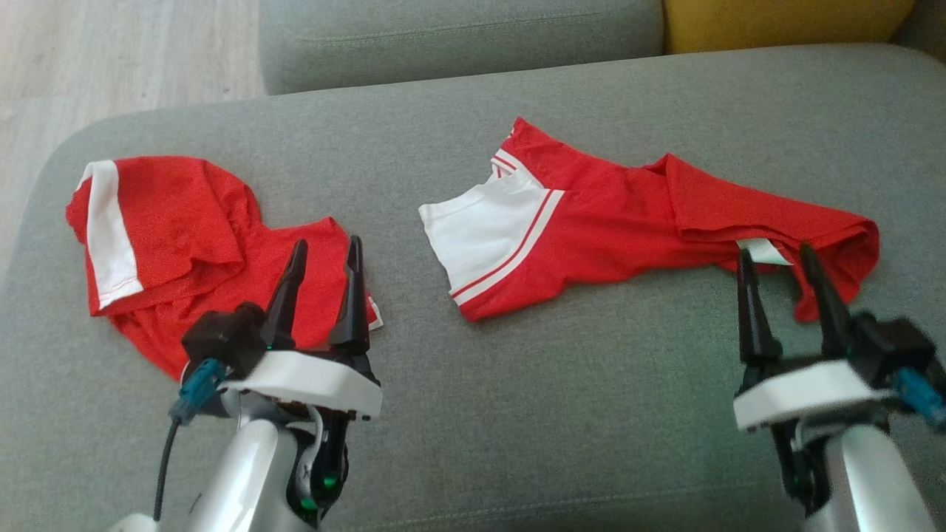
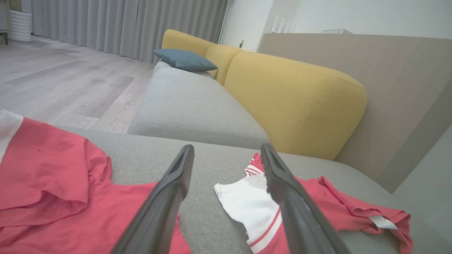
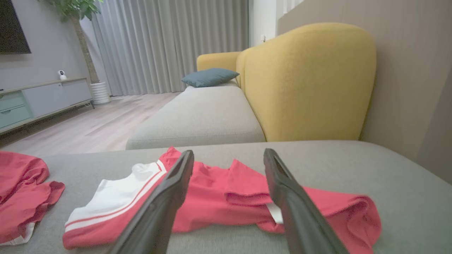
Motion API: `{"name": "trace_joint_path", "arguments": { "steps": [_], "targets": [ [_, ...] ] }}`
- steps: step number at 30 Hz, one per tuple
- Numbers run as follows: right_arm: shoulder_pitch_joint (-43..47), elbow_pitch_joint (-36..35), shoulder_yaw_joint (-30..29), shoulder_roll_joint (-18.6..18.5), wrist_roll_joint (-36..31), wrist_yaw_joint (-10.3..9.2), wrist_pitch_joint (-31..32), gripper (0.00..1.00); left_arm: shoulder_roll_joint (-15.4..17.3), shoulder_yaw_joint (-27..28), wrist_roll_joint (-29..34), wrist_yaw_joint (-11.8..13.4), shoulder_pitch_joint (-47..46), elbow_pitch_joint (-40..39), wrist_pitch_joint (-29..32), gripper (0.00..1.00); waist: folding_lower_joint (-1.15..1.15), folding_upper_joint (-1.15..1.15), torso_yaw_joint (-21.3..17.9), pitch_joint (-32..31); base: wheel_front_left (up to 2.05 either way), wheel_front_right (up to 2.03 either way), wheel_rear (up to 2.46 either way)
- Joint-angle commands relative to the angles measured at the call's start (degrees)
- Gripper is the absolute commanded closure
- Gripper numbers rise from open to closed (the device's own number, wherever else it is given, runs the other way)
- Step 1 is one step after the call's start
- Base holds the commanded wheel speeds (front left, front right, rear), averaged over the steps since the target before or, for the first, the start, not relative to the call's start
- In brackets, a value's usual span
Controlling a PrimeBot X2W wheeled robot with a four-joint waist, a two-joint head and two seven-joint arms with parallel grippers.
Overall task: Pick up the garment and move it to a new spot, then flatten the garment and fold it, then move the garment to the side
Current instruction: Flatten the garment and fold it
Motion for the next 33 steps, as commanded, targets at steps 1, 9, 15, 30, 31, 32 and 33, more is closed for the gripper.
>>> {"name": "trace_joint_path", "arguments": {
  "steps": [1, 9, 15, 30, 31, 32, 33],
  "targets": [
    [-0.9, -2.2, 0.5, 0.3, -0.2, 0.43, -1.0, 0.00, 0.3, 1.6, -0.3, 0.3, -1.6, -2.2, -0.7, 0.00, 0.00, 0.00, -0.2, 0.0, 0.00, 0.00, 0.00],
    [-0.9, -3.9, 0.4, 1.9, -1.4, 0.43, -1.3, 0.00, 0.2, 1.2, 0.6, 0.8, -4.1, 1.2, -0.7, 0.00, 0.00, 0.00, -2.0, 3.3, 0.00, 0.00, 0.00],
    [-3.1, -6.2, -0.5, 1.9, -0.3, 0.43, -0.9, 0.00, 0.5, -0.6, 3.0, 1.0, -12.5, 8.4, 2.9, 0.00, 0.00, 0.00, -4.3, 8.6, 0.00, 0.00, 0.00],
    [-6.1, -9.1, 0.6, 1.9, 1.5, 0.43, -2.3, 0.00, 3.7, -4.4, 8.2, 0.0, -36.4, 36.5, 15.0, 0.00, 0.00, 0.00, -10.7, 19.5, 0.00, 0.00, 0.00],
    [-6.1, -9.1, 0.6, 1.9, 1.5, 0.43, -2.3, 0.00, 3.7, -4.4, 8.2, 0.0, -36.4, 36.5, 15.0, 0.00, 0.00, 0.00, -10.7, 19.5, 0.00, 0.00, 0.00],
    [-6.1, -9.0, 0.6, 1.9, 1.7, 0.43, -2.4, 0.00, 3.9, -4.6, 8.6, 0.1, -37.2, 37.8, 15.0, 0.00, 0.00, 0.00, -10.9, 19.7, 0.00, 0.00, 0.00],
    [-6.1, -8.9, 0.6, 1.9, 1.8, 0.43, -2.6, 0.00, 4.0, -4.7, 8.6, 0.1, -37.9, 39.0, 14.8, 0.00, 0.00, 0.00, -10.9, 19.9, 0.00, 0.00, 0.00]
  ]
}}
